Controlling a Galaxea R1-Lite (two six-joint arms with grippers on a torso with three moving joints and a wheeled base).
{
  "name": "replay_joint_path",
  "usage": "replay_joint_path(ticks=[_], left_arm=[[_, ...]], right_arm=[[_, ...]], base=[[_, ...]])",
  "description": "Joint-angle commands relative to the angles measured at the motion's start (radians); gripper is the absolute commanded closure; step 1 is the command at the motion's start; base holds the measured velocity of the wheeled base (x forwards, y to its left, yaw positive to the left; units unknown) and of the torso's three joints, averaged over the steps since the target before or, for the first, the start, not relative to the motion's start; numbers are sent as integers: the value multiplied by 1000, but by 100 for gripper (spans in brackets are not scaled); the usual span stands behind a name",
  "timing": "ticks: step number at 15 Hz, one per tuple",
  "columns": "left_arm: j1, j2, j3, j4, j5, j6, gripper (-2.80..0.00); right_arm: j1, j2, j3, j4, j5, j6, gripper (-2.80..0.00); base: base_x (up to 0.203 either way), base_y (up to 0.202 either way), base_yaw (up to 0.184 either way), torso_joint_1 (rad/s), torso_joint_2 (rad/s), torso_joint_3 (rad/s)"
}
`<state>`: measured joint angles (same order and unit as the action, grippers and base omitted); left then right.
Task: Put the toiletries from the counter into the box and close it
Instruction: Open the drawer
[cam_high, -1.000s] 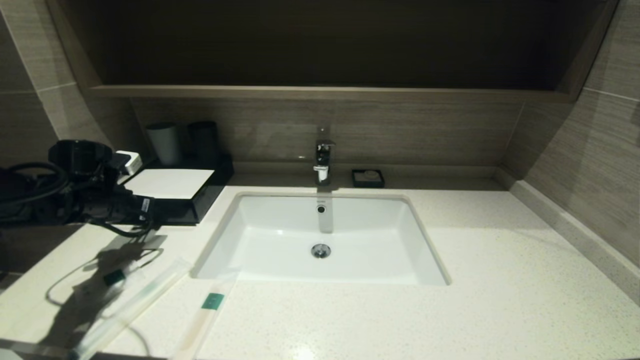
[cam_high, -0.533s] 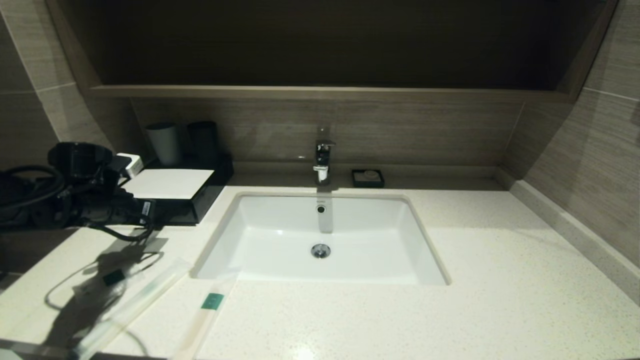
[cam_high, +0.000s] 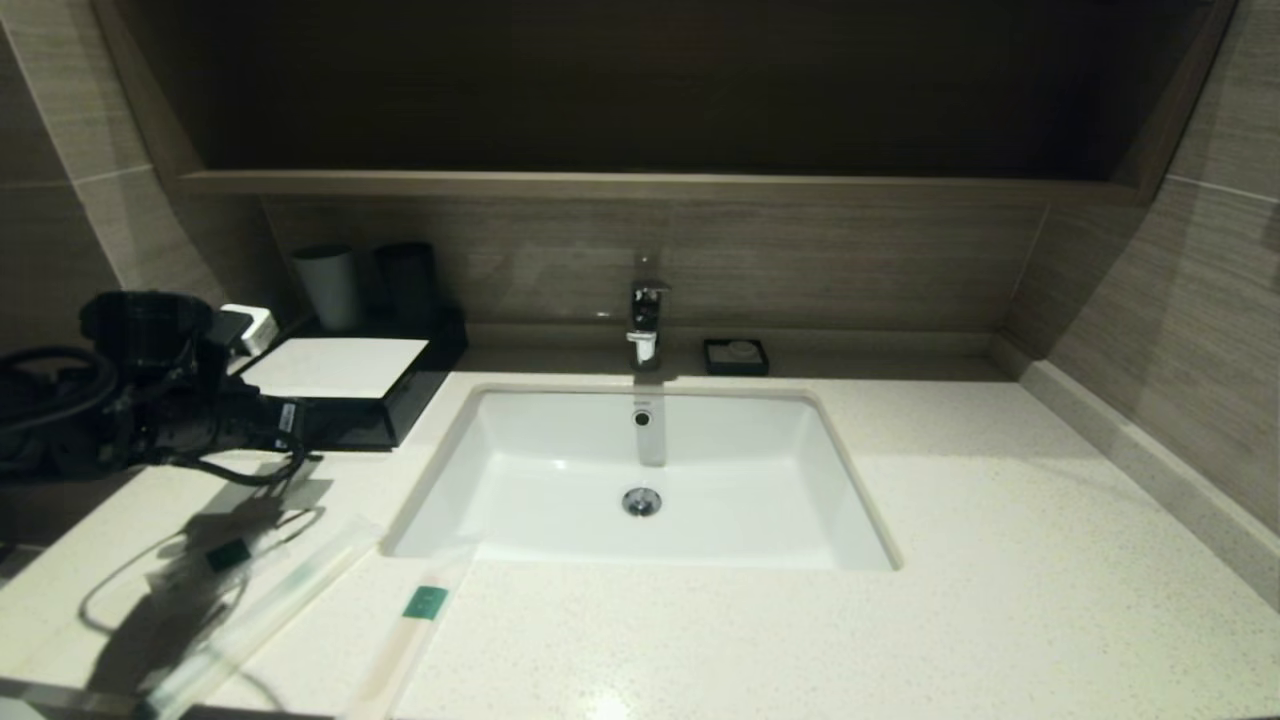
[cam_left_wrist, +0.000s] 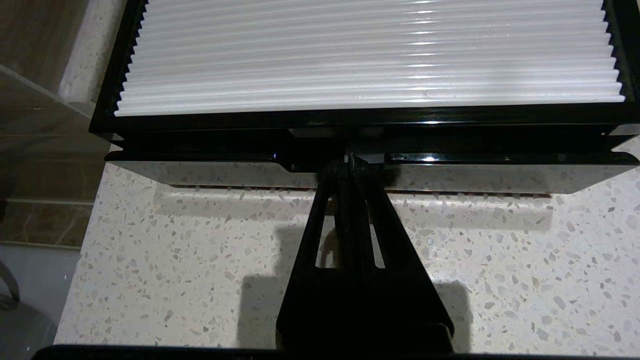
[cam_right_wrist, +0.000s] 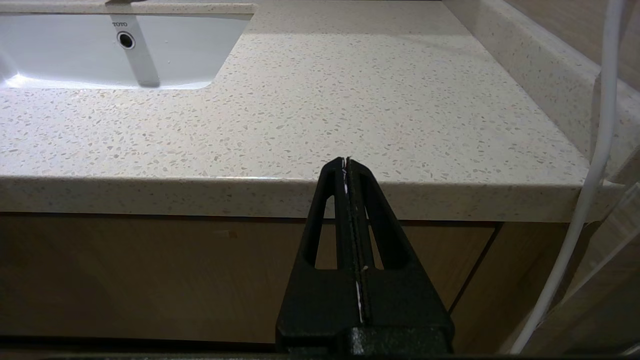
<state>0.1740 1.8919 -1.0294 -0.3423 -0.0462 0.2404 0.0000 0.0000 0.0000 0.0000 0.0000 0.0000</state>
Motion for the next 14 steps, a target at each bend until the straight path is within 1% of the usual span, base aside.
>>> replay_joint_path(ticks=[1, 14], left_arm=[[1, 6, 26, -41, -1, -2, 0], [5, 22, 3, -47, -1, -3, 0]], right_arm=[[0, 0, 0, 0, 0, 0, 0], [0, 0, 0, 0, 0, 0, 0]], base=[[0, 0, 0, 0, 0, 0], [0, 0, 0, 0, 0, 0]])
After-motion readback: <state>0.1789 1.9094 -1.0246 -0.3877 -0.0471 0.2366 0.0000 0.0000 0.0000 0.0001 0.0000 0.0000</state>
